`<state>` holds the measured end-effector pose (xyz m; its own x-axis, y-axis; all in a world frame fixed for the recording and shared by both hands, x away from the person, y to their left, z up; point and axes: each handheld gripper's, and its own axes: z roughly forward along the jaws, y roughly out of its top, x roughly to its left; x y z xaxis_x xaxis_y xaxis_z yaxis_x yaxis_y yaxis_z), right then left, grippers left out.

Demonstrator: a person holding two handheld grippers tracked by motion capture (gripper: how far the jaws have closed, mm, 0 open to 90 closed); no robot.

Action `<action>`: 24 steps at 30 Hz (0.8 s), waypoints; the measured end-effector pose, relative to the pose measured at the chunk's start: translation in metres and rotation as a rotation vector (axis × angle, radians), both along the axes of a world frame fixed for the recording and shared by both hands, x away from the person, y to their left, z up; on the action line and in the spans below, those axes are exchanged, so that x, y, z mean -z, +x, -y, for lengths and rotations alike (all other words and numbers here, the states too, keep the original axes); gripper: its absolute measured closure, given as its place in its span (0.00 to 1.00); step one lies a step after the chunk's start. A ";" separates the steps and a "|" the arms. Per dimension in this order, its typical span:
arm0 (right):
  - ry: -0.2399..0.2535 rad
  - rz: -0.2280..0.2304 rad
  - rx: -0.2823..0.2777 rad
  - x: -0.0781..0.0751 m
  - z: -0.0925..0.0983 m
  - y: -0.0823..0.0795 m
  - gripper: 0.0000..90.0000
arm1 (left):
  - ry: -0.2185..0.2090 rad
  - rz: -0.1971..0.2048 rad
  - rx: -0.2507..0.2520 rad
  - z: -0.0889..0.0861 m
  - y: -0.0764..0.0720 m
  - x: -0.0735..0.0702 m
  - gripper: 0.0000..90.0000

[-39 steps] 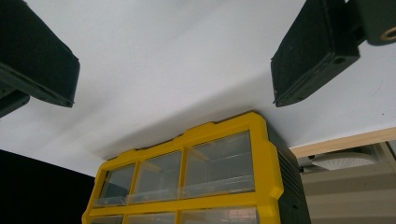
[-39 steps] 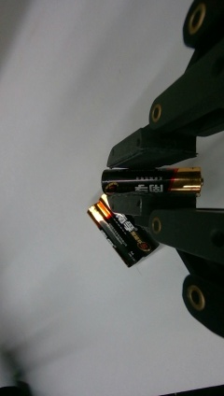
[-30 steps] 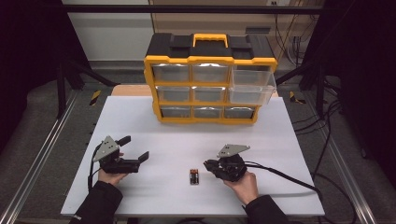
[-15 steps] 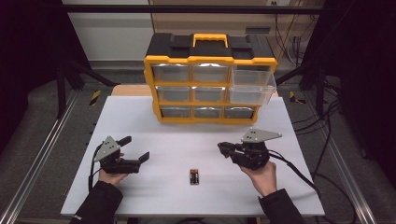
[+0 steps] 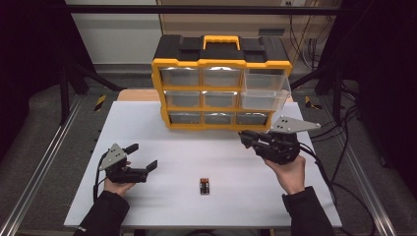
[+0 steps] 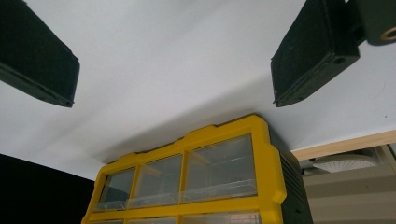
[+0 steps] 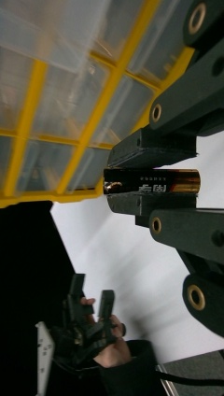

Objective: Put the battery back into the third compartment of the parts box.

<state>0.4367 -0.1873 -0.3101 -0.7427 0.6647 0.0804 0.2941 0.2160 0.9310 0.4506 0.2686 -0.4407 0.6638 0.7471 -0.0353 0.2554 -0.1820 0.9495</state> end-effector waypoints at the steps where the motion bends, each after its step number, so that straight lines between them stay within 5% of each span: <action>1: 0.004 0.008 0.002 -0.003 0.001 0.000 0.85 | -0.001 0.000 0.000 0.000 0.000 0.000 0.01; 24: 0.035 0.130 0.093 -0.088 0.007 0.022 0.85 | 0.001 -0.001 0.000 0.000 0.000 0.000 0.01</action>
<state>0.4583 -0.1940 -0.2220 -0.6835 0.7298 0.0124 0.1884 0.1599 0.9690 0.4508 0.2685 -0.4410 0.6641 0.7468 -0.0351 0.2561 -0.1831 0.9492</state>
